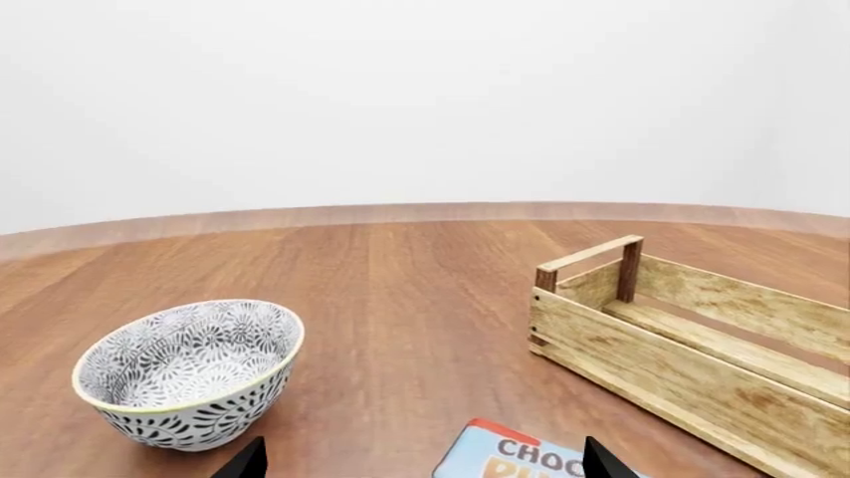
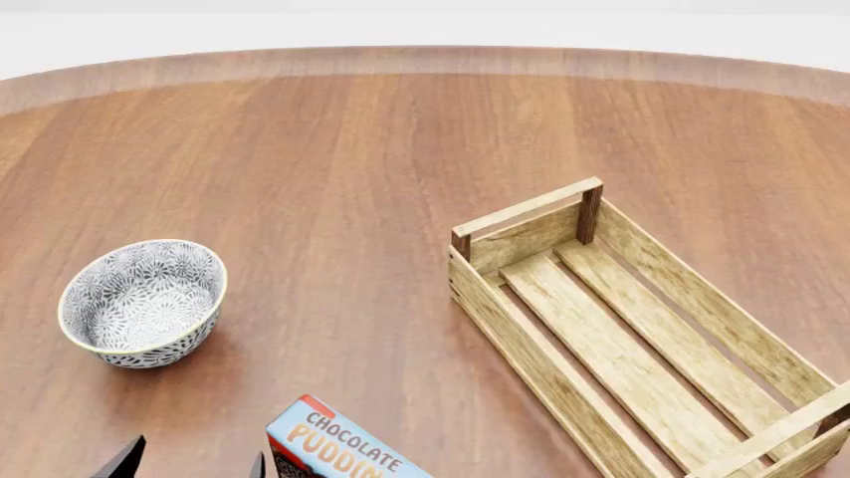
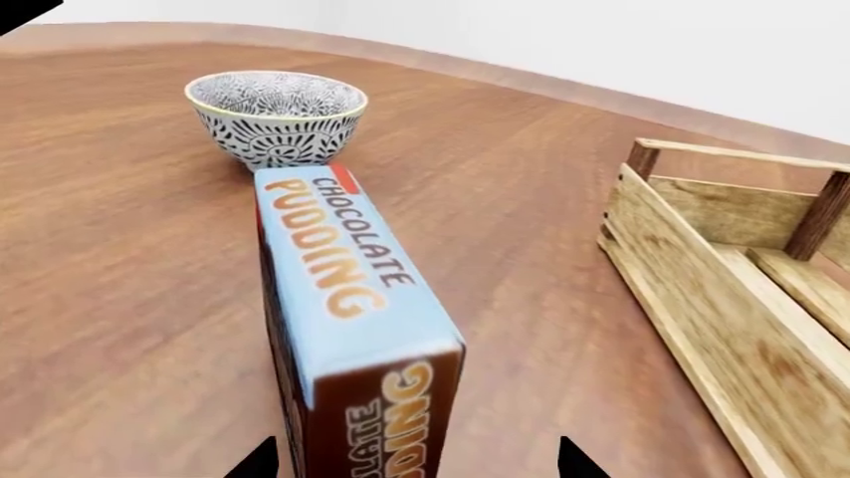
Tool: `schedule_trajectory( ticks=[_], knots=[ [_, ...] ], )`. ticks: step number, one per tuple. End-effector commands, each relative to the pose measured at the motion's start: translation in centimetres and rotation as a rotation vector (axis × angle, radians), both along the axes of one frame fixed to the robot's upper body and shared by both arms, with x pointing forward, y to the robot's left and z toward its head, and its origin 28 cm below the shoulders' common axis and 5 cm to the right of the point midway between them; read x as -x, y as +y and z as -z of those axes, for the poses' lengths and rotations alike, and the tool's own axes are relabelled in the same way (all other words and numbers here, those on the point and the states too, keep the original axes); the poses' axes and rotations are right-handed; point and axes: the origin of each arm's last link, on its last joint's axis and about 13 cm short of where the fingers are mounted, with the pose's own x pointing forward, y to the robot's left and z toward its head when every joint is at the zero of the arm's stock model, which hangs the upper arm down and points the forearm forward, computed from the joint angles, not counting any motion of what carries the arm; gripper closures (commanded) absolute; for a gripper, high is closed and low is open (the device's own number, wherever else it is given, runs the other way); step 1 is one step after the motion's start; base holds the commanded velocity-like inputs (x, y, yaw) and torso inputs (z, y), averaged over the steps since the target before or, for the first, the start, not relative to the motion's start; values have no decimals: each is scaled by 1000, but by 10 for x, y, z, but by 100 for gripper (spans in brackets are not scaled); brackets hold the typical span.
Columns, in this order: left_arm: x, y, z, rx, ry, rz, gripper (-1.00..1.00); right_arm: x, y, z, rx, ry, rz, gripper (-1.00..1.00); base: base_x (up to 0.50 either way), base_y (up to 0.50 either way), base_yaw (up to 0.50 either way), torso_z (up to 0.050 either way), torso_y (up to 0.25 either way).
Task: Pick up the chocolate pudding and put it in the tray.
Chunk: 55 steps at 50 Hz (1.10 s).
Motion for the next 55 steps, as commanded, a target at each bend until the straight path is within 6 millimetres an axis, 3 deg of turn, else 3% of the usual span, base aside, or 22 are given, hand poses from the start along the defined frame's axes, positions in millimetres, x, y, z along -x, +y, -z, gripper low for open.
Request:
schedule_trajectory(
  ticks=[1,55],
  knots=[
    [-1,-1,0,-1,1,0,-100,-5,2,0,4,6,-12,-100,0,0,0,0,0],
    [-1,-3,0,1,-1,9,-100,-25,16,11,-6,36,-40,-100,0,0,0,0,0]
  ],
)
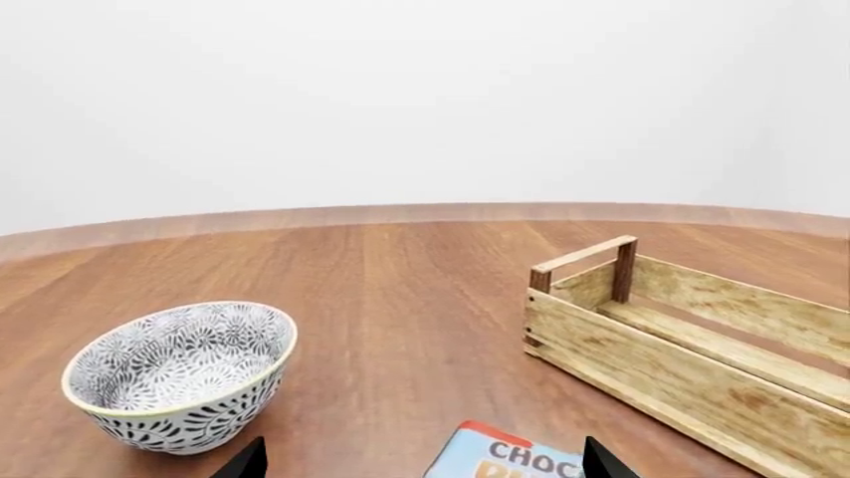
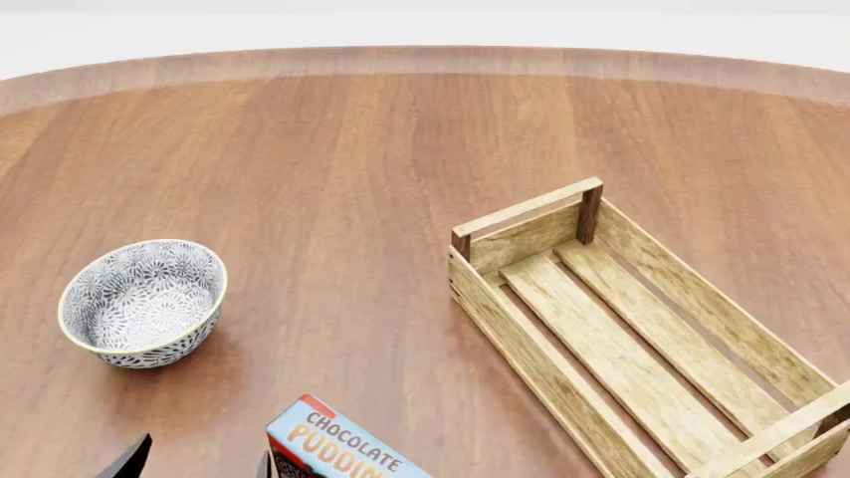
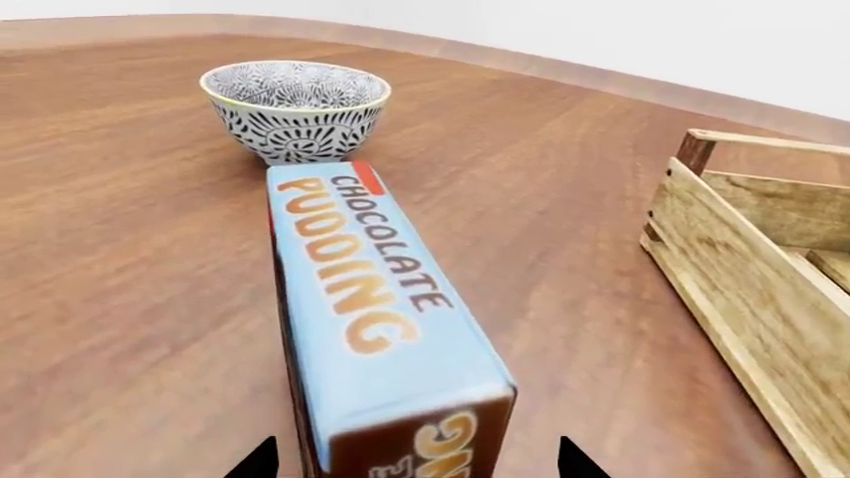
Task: Pick up the chocolate pudding and put it in the tray.
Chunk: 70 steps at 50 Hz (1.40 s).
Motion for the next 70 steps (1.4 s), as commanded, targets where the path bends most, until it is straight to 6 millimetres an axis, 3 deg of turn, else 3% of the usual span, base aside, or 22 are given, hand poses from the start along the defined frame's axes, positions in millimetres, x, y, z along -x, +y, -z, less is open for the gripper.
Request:
schedule_trajectory(
  ticks=[1,28,29,48,70],
  knots=[
    [0,-1,-1,0,0,2,-100,-3,1,3,0,10,-2,-100,0,0,0,0,0],
    [0,-2,1,3,5,6,-100,-9,6,4,3,12,-19,-100,0,0,0,0,0],
    [0,-2,2,2,4,6,-100,-10,6,4,3,4,-19,100,0,0,0,0,0],
    [0,-2,4,9,6,7,-100,-5,5,0,-2,-5,-23,100,0,0,0,0,0],
    [0,0,8,12,19,1,-100,-19,-17,-55,-54,-152,146,100,0,0,0,0,0]
  ],
)
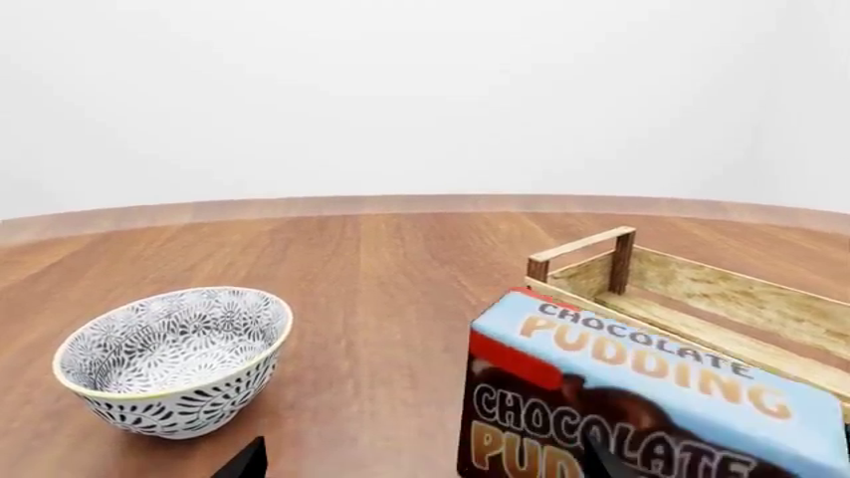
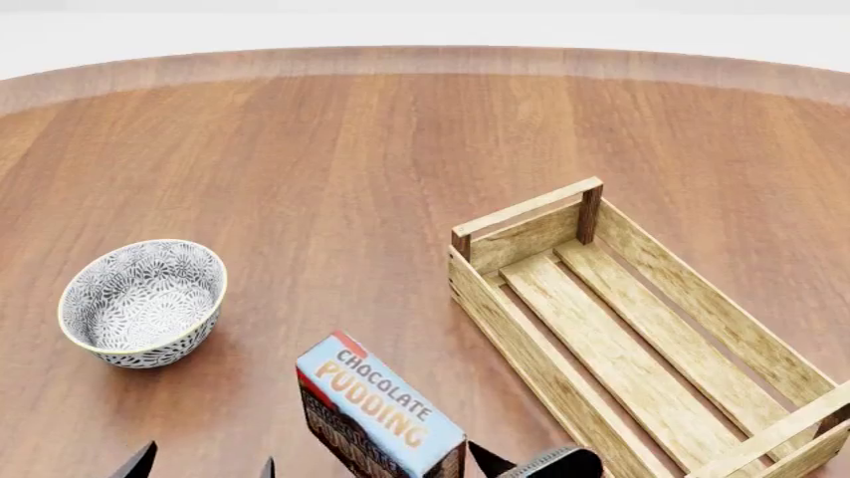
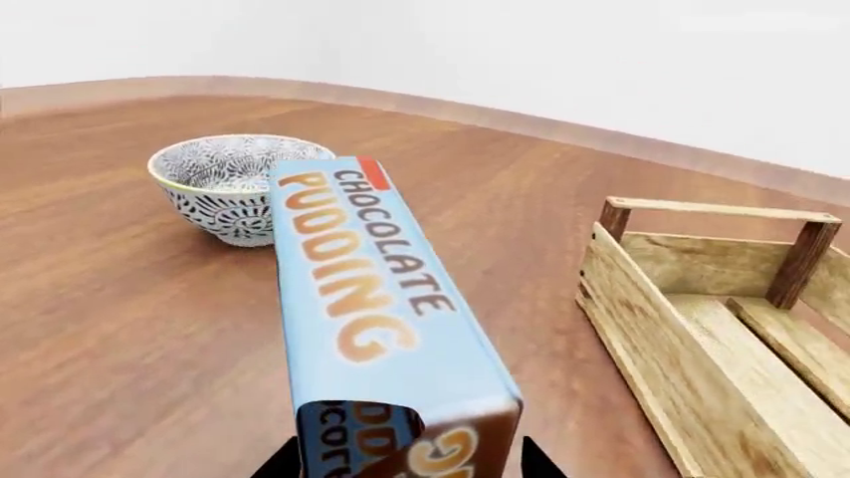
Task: Pick up the chocolate pudding and put it in the tray.
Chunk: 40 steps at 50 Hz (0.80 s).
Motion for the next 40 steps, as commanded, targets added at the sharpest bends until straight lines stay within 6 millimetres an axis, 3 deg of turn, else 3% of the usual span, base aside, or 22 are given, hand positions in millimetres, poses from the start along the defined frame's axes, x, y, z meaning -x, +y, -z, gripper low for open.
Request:
schedule_trajectory(
  ticks=[1,24,40],
  knots=[
    [0,1,1,2,5,-2,-100,-7,-11,-25,-7,-90,89,100,0,0,0,0,0],
    [0,0,5,5,9,-4,-100,-14,-38,-35,-56,-124,268,100,0,0,0,0,1],
    [0,2,6,11,9,-7,-100,-16,-55,-29,-58,-123,365,100,0,0,0,0,0]
  ],
)
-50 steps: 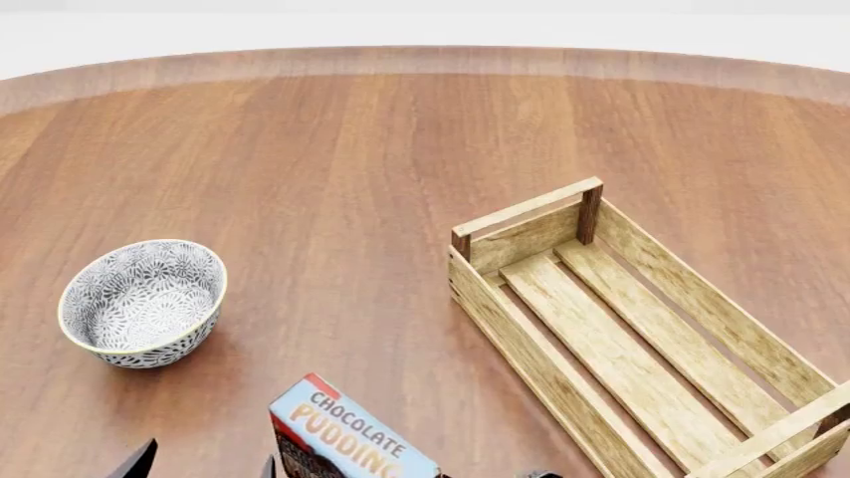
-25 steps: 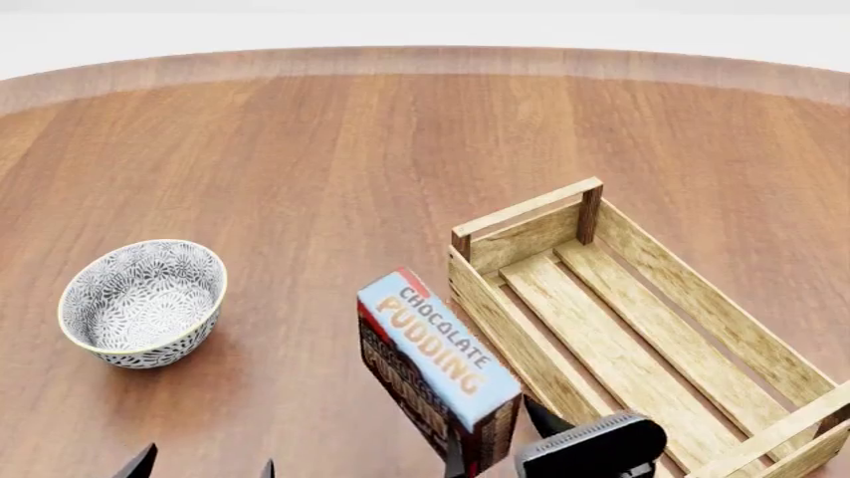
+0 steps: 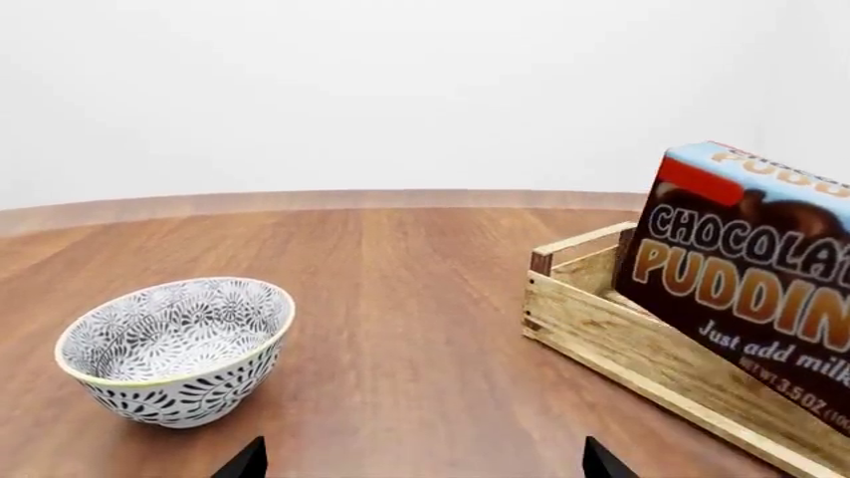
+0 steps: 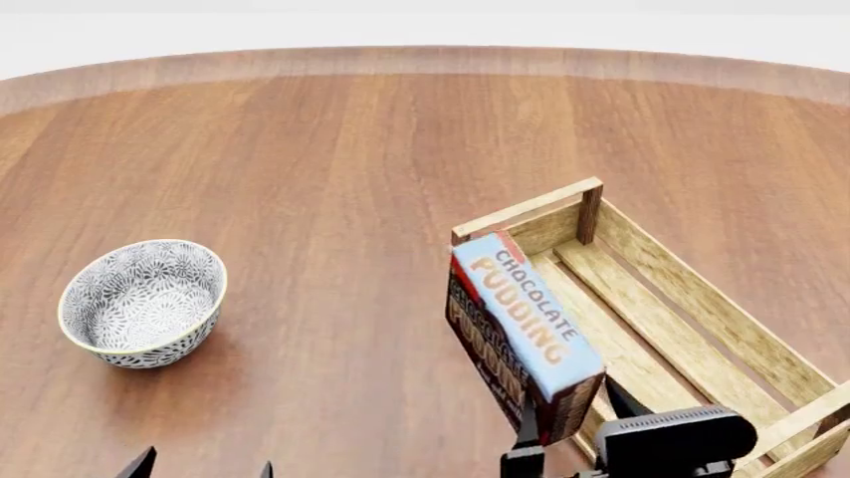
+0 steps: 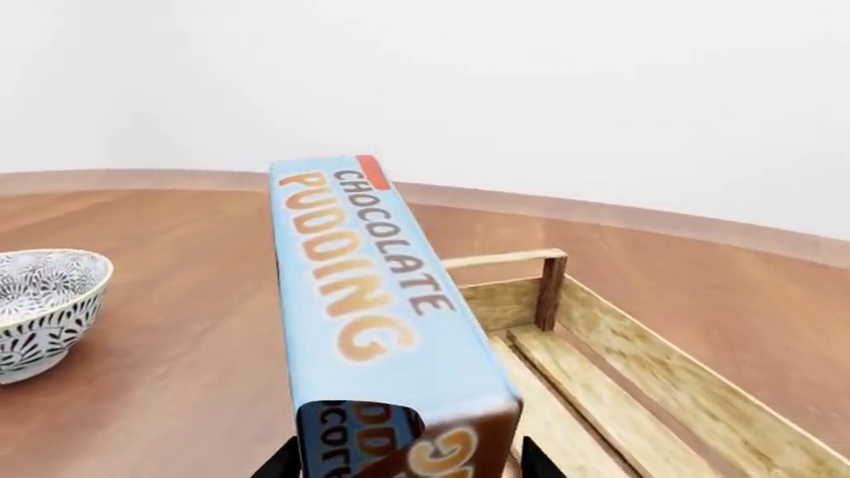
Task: Pick up the chocolate pudding and put it in the tray.
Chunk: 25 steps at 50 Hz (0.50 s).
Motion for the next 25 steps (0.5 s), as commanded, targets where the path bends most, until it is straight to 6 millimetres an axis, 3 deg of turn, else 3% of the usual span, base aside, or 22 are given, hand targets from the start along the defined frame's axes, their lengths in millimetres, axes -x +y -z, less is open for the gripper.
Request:
schedule_trajectory(
  ticks=[1,25],
  knots=[
    [0,1,1,3,1,-2,-100,-2,-12,2,26,-13,64,100,0,0,0,0,0],
    [-2,-2,1,-4,5,2,-100,-6,-30,-5,31,-17,159,100,0,0,0,0,0]
  ],
)
